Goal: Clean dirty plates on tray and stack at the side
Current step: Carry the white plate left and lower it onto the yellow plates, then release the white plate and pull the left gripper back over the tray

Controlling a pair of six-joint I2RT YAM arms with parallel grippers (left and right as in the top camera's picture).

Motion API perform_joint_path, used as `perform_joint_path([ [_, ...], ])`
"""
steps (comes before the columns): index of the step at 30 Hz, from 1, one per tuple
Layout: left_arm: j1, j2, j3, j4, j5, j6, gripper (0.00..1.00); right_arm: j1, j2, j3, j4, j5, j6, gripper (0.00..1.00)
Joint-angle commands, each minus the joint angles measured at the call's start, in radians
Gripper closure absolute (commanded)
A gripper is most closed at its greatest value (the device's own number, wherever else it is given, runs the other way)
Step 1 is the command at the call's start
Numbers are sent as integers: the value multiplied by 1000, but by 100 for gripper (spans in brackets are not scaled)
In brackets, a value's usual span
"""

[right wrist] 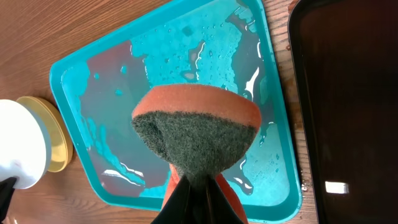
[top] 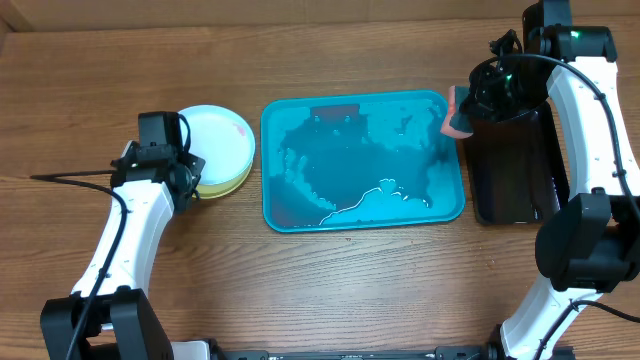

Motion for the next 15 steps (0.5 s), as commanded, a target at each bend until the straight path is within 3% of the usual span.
perform_joint_path([
  [1, 6, -26, -50, 7, -47, -44, 96, 2, -1, 6, 2, 0, -5, 95],
  [10, 6, -26, -111, 12, -144, -65, 93, 2, -1, 6, 2, -1, -5, 95],
  [15, 2, -26, -110, 88, -126, 80, 58, 2, -1, 6, 2, -1, -5, 95],
])
